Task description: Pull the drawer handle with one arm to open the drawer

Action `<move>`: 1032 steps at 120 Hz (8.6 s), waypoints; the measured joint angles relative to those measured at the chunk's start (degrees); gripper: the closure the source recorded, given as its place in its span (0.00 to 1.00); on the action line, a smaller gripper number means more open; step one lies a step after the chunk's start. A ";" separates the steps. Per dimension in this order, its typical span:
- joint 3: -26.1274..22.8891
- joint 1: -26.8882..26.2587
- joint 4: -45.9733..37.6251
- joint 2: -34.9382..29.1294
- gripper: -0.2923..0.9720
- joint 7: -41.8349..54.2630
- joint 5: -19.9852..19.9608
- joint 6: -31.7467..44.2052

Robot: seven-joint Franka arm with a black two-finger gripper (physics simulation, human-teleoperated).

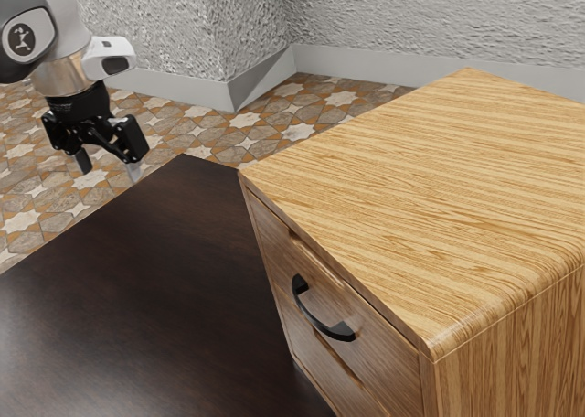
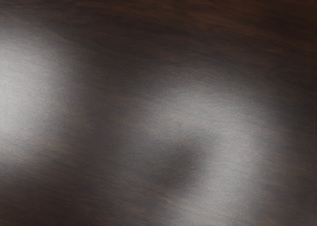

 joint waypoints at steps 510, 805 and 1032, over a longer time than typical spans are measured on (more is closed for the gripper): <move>-27.29 -18.53 -48.01 -40.53 0.23 95.38 -1.57 34.33; -27.71 -13.96 -56.42 -42.25 0.24 83.92 -5.26 37.72; -28.57 -11.39 -64.11 -70.72 0.31 83.11 -7.97 11.07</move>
